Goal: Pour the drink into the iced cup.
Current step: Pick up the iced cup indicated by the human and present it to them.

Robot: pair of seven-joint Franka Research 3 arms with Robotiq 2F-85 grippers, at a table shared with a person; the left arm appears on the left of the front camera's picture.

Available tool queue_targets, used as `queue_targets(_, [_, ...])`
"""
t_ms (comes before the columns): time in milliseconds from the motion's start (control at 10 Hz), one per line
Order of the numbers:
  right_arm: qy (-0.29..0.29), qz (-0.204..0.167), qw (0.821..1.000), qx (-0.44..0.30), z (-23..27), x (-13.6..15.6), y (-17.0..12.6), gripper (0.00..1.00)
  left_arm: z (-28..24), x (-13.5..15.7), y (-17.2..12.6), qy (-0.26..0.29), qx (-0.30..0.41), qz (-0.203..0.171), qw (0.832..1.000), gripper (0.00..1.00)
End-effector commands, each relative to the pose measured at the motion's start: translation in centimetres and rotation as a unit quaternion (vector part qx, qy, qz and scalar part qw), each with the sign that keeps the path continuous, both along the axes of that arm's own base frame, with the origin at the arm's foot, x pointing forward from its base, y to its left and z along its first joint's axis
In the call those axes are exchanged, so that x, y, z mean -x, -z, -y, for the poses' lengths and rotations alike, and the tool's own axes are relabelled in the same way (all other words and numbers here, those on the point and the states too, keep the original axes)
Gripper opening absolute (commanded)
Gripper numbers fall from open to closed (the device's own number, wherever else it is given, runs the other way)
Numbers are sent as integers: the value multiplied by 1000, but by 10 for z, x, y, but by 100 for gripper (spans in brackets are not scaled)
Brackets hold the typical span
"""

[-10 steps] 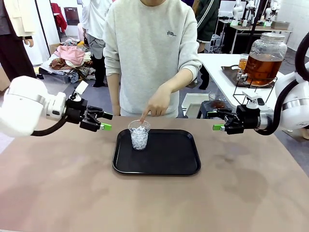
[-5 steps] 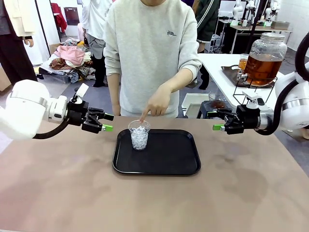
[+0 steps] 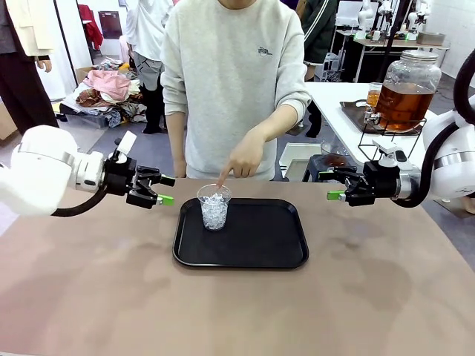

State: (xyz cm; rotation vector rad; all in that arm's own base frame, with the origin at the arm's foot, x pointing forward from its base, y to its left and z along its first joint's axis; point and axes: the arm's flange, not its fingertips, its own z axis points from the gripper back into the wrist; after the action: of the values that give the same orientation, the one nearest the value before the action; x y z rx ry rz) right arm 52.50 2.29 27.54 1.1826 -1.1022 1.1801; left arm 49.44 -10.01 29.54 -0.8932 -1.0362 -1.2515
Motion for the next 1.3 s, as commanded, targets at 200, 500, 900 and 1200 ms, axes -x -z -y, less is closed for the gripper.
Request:
queue_targets(200, [-1, 4, 1000, 1, -1, -3, -3, 100, 10, -14, 31, -5, 26, 47, 999, 100])
queue_targets(500, [-1, 4, 1000, 1, -1, -3, -3, 100, 13, -16, 53, 2, 48, 36, 998, 100])
queue_targets(900, [-1, 4, 1000, 1, -1, -3, -3, 100, 20, -19, 68, 16, 58, 33, 998, 100])
queue_targets(1200, [-1, 4, 1000, 1, -1, -3, -3, 100, 27, -29, 72, 17, 59, 35, 998, 100])
